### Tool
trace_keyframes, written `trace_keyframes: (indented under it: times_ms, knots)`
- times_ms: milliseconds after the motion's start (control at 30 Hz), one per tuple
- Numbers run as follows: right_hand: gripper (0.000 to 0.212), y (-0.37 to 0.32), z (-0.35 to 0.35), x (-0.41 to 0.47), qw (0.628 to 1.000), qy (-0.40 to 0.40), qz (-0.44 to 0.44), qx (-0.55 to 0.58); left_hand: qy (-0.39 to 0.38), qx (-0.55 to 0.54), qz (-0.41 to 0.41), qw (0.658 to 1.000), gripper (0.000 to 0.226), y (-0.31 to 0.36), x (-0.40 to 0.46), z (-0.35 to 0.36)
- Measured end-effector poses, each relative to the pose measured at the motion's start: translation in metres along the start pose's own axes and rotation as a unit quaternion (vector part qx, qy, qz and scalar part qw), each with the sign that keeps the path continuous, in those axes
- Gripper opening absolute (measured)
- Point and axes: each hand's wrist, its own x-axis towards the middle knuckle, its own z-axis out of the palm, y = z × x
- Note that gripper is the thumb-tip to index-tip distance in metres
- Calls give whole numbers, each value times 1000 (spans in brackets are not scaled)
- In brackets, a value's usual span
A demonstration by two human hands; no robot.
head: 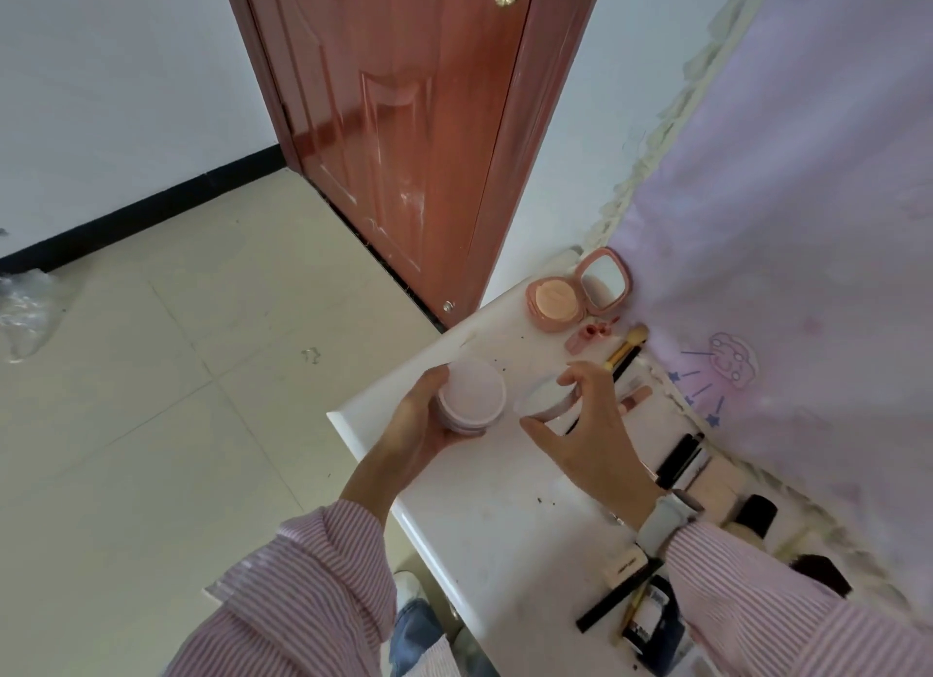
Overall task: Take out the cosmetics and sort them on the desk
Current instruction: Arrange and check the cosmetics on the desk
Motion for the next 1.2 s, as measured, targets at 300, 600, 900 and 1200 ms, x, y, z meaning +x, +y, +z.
trace_keyframes:
  times_ms: [300, 600, 900, 1200]
  knots:
    - [41, 21, 28, 6, 966, 96, 41, -236, 138, 357, 108, 918, 34, 25, 59, 41]
    - [40, 35, 28, 13, 944, 33, 55, -323, 136, 446, 111, 878, 56, 17, 66, 65]
    - [35, 58, -28, 4, 954, 42, -40, -294, 180, 429, 92, 880, 68, 6, 60, 87]
    - [25, 83, -66, 18, 853, -136, -165, -476, 155, 360, 143, 908, 64, -12, 39, 71]
